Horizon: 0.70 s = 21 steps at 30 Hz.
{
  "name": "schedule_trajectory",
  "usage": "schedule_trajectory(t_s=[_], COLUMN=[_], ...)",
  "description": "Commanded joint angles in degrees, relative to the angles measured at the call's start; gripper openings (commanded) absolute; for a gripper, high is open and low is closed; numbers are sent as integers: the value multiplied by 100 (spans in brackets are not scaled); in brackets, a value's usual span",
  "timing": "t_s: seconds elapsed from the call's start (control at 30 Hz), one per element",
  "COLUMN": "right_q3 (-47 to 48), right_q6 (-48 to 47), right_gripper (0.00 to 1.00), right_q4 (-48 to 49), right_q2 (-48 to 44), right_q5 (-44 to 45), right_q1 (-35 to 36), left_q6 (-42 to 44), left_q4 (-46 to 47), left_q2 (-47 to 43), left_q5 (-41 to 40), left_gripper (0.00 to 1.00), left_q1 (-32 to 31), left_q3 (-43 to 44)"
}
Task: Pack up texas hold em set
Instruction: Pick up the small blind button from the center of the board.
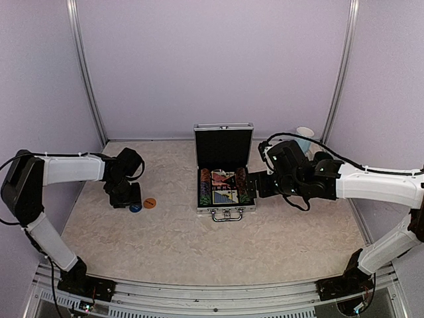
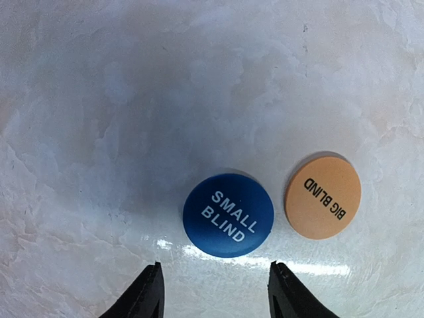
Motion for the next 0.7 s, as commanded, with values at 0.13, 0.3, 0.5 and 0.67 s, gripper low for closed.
schedule_trajectory(t_s=[0.13, 0.3, 0.5, 0.67], right_q3=[98, 50, -24, -37], right_q6=[41, 82, 102, 83], right_gripper=[99, 99, 99, 99], right_q4=[-33, -40, -38, -12], right_q2=[-25, -85, -150, -152], right_q5=[-12, 19, 67, 87], right_q1=[79, 96, 105, 105], left_q6=[226, 302, 301, 296], left_q4=[-18, 12, 19, -22], left_q2=[393, 808, 1058, 1239], left_q5=[-85, -68, -29, -64], left_gripper=[64, 65, 65, 64], left_q1=[51, 77, 75, 73], left_q3=[290, 505, 611, 644])
